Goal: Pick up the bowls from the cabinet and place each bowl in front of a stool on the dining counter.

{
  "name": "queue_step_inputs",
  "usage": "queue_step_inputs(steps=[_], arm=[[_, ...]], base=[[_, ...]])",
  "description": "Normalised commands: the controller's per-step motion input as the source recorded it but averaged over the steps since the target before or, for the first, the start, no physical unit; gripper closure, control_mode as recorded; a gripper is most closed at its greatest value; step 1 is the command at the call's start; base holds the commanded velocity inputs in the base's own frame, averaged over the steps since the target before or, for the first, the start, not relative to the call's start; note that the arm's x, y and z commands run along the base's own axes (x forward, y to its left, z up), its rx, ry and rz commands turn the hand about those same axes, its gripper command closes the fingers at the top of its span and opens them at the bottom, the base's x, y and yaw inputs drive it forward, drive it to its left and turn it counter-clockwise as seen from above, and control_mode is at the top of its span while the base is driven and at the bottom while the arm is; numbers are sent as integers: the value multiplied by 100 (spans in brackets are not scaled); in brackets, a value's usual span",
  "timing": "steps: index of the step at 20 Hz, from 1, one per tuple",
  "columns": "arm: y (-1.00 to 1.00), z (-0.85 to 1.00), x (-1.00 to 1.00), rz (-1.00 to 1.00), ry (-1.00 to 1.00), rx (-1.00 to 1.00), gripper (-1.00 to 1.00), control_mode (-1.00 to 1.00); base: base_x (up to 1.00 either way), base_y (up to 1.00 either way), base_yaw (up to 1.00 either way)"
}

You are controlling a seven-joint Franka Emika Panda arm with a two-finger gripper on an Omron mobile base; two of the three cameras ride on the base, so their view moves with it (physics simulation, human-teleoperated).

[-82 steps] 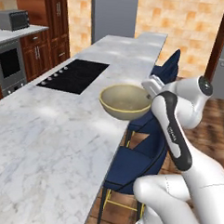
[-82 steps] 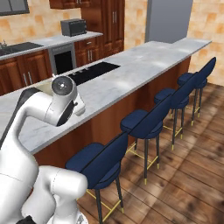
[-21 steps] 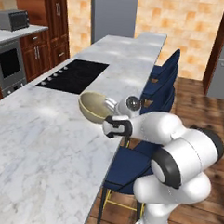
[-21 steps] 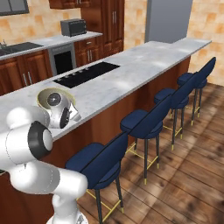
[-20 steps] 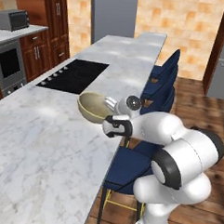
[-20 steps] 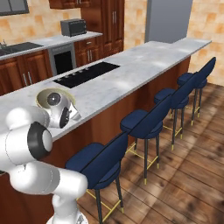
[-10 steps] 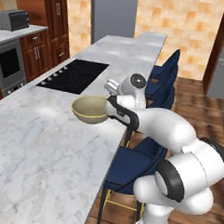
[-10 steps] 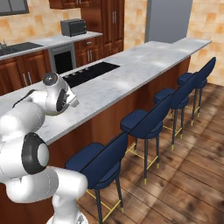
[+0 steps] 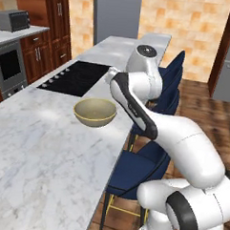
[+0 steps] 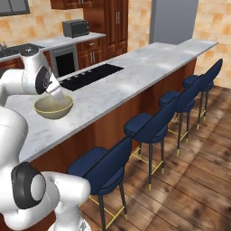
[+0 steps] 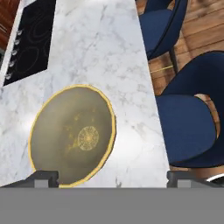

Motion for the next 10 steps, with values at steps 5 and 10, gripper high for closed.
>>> queue_step_inputs(steps=[5,10], arm=[[-7,24,-100,10,16,-8,-100,-100],[-29,36,-100,14,-39,-15,-100,-100]], base=[[0,0,0],[0,0,0]])
